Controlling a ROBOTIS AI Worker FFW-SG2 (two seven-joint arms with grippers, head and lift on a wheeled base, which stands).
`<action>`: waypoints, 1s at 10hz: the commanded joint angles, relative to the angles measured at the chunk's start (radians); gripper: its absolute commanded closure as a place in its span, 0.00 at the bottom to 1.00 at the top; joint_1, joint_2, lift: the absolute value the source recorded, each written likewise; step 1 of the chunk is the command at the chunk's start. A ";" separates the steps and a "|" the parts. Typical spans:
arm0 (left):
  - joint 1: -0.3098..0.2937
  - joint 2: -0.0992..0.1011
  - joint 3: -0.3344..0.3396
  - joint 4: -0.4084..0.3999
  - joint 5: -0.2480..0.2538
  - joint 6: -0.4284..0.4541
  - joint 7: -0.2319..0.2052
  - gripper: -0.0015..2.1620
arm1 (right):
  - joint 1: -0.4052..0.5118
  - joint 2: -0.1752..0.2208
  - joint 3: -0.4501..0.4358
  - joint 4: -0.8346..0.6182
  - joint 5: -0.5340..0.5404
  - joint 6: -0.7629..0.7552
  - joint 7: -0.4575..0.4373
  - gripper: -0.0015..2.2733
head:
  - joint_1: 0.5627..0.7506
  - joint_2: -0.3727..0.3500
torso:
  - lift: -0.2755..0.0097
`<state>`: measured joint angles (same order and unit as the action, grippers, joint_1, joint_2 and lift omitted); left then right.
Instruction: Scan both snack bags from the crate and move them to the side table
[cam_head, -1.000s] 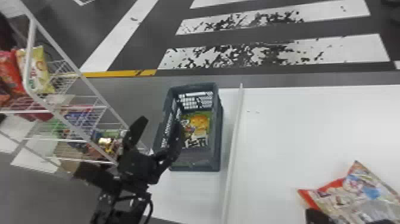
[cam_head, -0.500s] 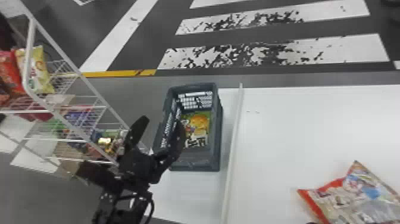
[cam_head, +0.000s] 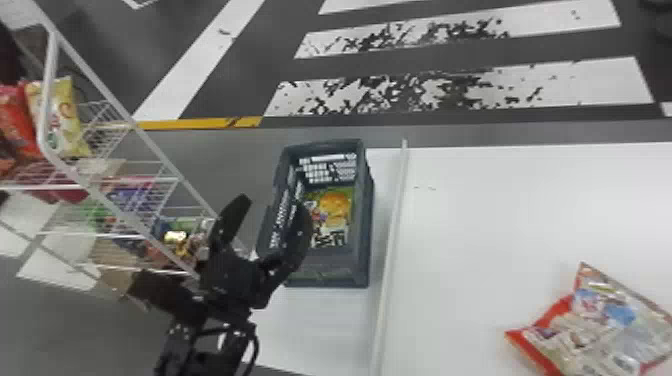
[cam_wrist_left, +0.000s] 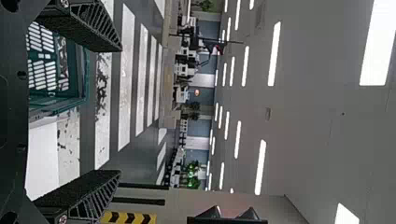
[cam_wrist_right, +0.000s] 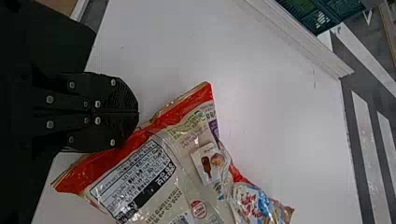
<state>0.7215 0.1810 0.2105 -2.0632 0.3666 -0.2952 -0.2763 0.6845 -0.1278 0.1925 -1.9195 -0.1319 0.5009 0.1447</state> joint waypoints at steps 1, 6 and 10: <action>-0.004 0.000 0.000 -0.002 0.000 0.000 -0.001 0.03 | 0.009 0.005 -0.021 -0.001 -0.005 -0.001 -0.010 0.99 | 0.70 1.00 | 0.86; -0.007 0.000 -0.003 -0.002 -0.002 0.000 -0.001 0.03 | 0.013 0.016 -0.079 -0.001 -0.015 -0.001 -0.036 0.99 | 0.70 0.92 | 0.86; -0.010 0.000 -0.017 -0.002 -0.009 0.000 -0.001 0.03 | 0.017 0.022 -0.120 -0.003 -0.034 0.008 -0.039 0.99 | 0.70 0.87 | 0.86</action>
<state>0.7116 0.1810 0.1947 -2.0647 0.3574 -0.2952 -0.2776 0.7013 -0.1082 0.0783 -1.9213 -0.1646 0.5053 0.1060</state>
